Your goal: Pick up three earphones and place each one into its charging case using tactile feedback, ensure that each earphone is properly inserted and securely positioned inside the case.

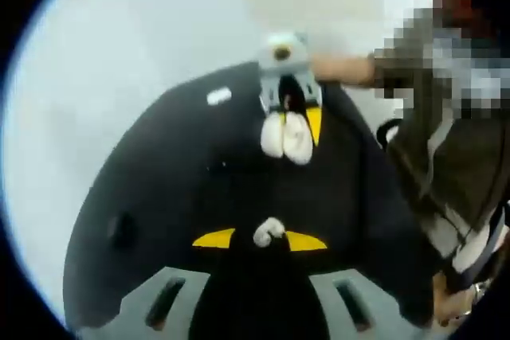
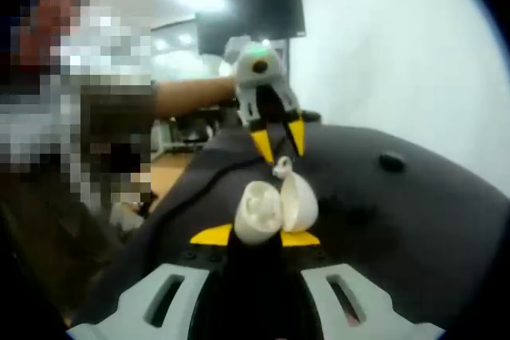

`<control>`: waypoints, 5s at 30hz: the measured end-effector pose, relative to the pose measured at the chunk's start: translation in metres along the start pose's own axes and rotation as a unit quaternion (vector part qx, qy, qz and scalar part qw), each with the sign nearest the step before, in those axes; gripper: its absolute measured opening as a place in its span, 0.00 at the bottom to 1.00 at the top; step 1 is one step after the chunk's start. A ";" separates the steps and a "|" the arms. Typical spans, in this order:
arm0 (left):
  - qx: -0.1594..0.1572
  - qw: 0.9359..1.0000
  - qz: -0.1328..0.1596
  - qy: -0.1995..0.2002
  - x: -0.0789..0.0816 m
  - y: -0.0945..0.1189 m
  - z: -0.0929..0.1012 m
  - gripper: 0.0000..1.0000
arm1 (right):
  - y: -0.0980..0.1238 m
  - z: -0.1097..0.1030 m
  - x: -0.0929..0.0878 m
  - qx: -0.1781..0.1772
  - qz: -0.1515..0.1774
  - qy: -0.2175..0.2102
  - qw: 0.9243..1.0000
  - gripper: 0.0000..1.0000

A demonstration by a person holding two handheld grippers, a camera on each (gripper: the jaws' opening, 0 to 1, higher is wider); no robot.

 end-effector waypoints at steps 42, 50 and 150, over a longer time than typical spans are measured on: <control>0.003 0.992 0.036 0.120 0.008 0.003 0.002 0.06 | 0.000 0.000 0.000 0.000 0.000 0.001 1.000 0.22; 0.015 0.987 0.097 0.127 0.034 0.013 0.001 0.03 | 0.000 0.000 0.000 0.001 0.001 0.000 1.000 0.22; 0.002 0.955 0.296 -0.025 0.090 -0.047 0.062 0.23 | 0.006 -0.024 0.001 0.001 0.000 -0.010 1.000 0.22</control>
Point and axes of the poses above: the point that each gripper's makers call its tool centre point, and the gripper's own axes: y roughly backward along the fingers, z roughly to its right, x roughly out of its top, the point moved 1 cm from there along y, roughly backward along the fingers, and after that the axes turned 2 degrees about -x, right-handed, at the moved point
